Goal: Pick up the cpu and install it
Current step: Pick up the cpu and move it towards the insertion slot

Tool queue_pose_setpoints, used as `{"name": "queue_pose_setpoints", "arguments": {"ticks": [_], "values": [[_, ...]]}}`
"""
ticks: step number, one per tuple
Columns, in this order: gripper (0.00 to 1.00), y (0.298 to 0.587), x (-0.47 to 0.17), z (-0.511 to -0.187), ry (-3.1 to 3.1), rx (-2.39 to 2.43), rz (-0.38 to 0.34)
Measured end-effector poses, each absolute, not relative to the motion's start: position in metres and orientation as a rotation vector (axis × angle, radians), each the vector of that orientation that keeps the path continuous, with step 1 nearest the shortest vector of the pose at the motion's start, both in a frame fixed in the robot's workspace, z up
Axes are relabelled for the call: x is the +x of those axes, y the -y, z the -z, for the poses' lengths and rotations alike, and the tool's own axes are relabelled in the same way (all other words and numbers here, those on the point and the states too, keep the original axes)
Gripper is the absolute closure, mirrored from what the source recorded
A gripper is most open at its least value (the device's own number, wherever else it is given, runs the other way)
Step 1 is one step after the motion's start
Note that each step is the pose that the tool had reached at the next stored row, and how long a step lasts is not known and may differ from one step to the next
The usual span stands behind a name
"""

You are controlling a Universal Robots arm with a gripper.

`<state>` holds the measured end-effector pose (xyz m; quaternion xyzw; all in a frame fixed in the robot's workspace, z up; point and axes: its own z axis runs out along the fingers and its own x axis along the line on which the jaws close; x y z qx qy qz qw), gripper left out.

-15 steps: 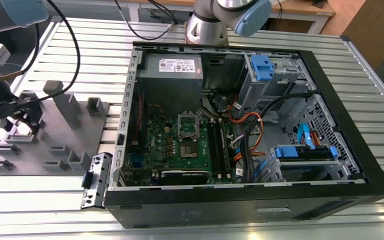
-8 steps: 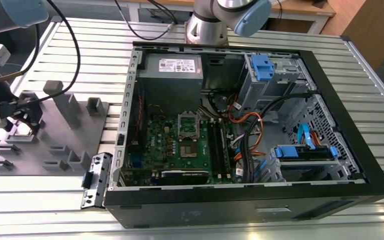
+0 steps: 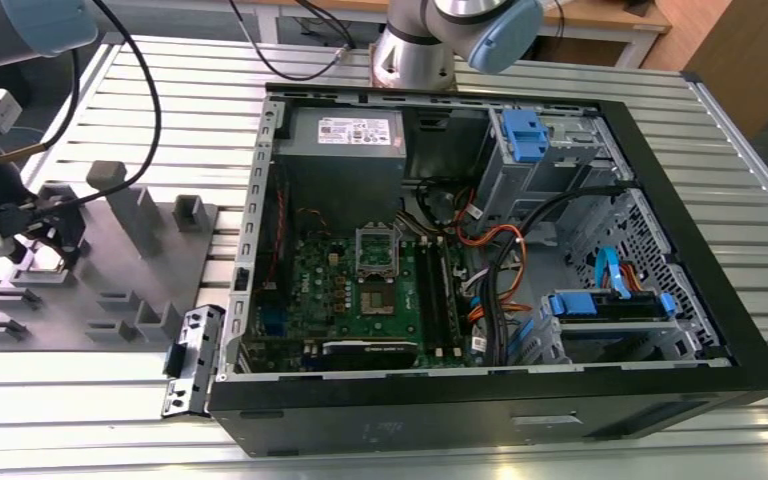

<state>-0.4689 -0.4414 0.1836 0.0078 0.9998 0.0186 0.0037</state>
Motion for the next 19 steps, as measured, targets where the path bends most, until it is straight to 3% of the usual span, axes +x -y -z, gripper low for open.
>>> {"name": "queue_pose_setpoints", "arguments": {"ticks": [8, 9, 15, 16, 19], "values": [[0.36, 0.4414, -0.4689, -0.1836, -3.133, 0.025, -0.058], [0.44, 0.4414, -0.4689, -0.1835, -3.133, 0.024, -0.058], [0.45, 0.4414, -0.4689, -0.1835, -3.134, 0.025, -0.058], [0.52, 0.4414, -0.4689, -0.1835, -3.133, 0.024, -0.058], [0.52, 0.4414, -0.4689, -0.1835, -3.133, 0.025, -0.058]]}}
